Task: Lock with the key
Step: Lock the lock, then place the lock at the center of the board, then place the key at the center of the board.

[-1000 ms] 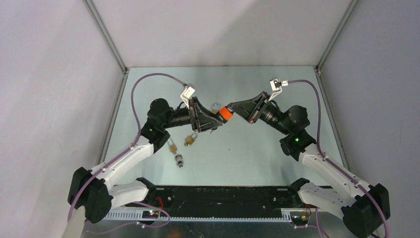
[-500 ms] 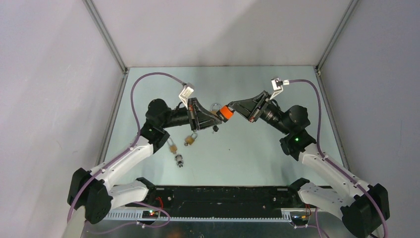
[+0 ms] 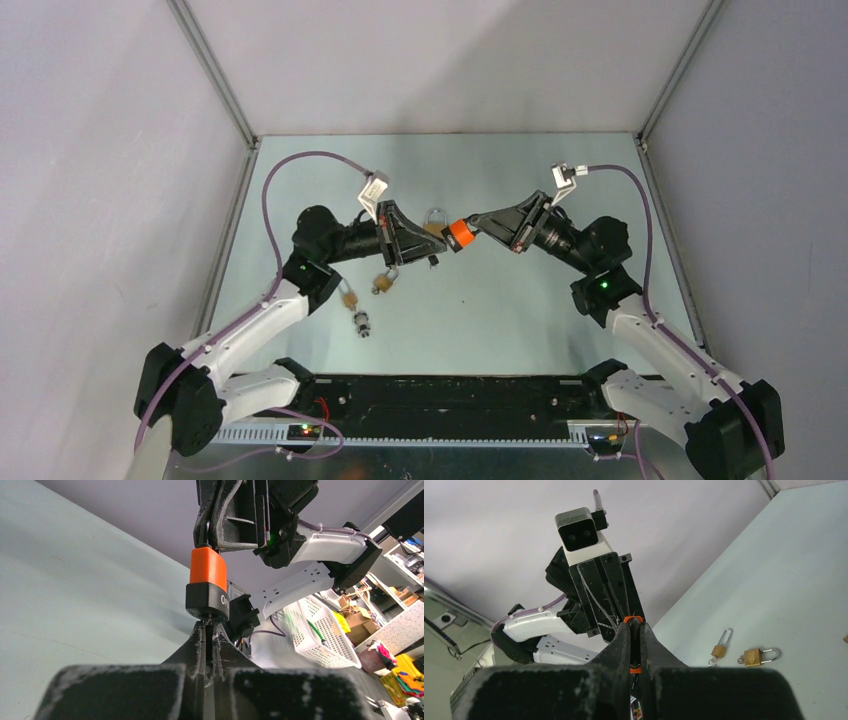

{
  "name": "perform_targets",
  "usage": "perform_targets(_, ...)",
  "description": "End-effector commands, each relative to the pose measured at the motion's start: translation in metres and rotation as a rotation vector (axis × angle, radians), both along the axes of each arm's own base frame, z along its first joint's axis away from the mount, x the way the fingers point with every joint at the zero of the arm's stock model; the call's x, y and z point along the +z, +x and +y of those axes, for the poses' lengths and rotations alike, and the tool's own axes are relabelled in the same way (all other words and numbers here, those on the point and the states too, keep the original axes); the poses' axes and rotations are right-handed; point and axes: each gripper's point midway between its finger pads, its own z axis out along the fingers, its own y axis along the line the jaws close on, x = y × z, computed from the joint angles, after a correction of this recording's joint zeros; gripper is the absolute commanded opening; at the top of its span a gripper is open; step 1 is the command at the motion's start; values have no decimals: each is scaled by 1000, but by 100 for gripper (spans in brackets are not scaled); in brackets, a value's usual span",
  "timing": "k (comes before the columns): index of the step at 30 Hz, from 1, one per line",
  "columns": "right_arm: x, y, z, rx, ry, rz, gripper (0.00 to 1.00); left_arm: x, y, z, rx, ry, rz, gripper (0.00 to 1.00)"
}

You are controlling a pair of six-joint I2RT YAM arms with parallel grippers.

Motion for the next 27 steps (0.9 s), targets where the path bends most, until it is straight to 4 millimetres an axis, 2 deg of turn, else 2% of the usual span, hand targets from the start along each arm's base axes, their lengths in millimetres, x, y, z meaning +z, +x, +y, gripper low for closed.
perform_targets(1, 102, 8, -61, -237, 211, -347, 0, -14, -29, 14, -118, 43, 43, 0)
perform_targets(6, 104, 4, -59, -212, 225, -390, 0, -15, -34, 14, -140, 44, 65, 0)
perform_targets(11, 104, 9, -61, -237, 248, -370, 0, -24, -28, 15, -95, 48, 97, 0)
perform_targets(16, 89, 13, -42, -221, 215, -308, 0, -16, -15, 14, -28, 28, 95, 0)
perform_targets(19, 78, 24, -42, -272, 180, -264, 0, -17, -5, 13, 22, 24, 107, 0)
perform_targets(21, 67, 37, -49, -325, 147, -212, 0, -22, 7, 12, 70, 29, 126, 0)
perform_targets(23, 45, 55, -58, -383, 98, -124, 0, -32, 24, 9, 132, 39, 170, 0)
perform_targets(26, -7, 81, -67, -436, -16, 54, 0, -46, 54, 5, 233, 58, 220, 0)
perform_targets(27, -30, 91, -72, -456, -63, 127, 0, -54, 65, -1, 247, 74, 240, 0)
